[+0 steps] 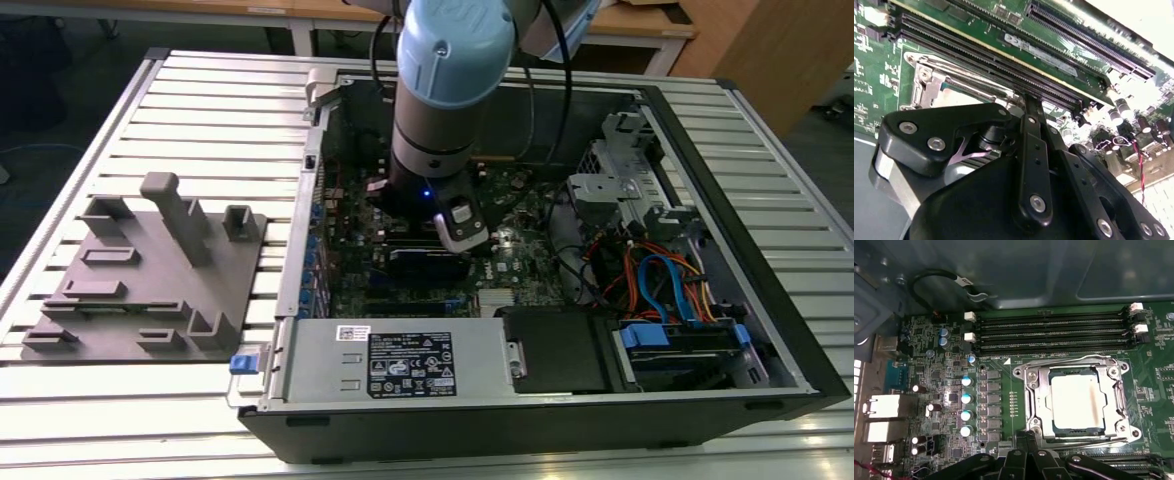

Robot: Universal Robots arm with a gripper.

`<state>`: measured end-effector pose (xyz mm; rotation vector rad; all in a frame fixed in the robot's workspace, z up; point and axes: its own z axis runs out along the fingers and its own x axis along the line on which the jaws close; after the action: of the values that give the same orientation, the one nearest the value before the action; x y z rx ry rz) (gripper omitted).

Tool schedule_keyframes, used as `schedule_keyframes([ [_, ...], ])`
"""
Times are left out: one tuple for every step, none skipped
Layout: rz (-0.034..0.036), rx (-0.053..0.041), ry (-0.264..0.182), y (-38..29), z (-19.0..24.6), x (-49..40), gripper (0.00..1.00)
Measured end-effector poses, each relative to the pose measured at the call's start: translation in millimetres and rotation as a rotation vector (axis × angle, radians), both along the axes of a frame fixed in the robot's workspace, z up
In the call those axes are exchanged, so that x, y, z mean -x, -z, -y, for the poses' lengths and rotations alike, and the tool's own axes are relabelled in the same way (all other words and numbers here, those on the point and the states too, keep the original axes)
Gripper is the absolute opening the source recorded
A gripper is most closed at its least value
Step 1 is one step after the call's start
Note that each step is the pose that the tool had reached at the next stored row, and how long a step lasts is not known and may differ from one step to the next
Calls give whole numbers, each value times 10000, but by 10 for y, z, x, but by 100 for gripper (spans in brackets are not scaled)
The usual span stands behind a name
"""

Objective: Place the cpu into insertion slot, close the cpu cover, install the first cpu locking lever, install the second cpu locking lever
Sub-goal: 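Install the second cpu locking lever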

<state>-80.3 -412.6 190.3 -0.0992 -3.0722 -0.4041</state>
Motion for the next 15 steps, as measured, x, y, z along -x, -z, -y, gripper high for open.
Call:
schedule_keyframes([
  [0,-7,0,1,-2,3,10],
  [1,-10,0,1,-4,4,10],
  [1,-11,-2,1,-6,4,10],
  [1,-13,-1,-2,-8,4,10],
  [2,-13,0,-8,-10,5,10],
  [2,-14,0,-17,-11,5,10],
  [5,-20,-1,-29,-13,5,10],
  [3,-16,-1,-46,-13,6,10],
  [1,-12,0,-66,-14,6,10],
  [2,-12,0,-87,-15,6,10],
  [2,-13,0,-111,-15,6,10],
  [1,-13,-1,-133,-16,6,10],
  [1,-13,0,-154,-16,6,10],
  [2,-12,0,-172,-16,7,10],
  [1,-12,0,-181,-16,7,10],
])
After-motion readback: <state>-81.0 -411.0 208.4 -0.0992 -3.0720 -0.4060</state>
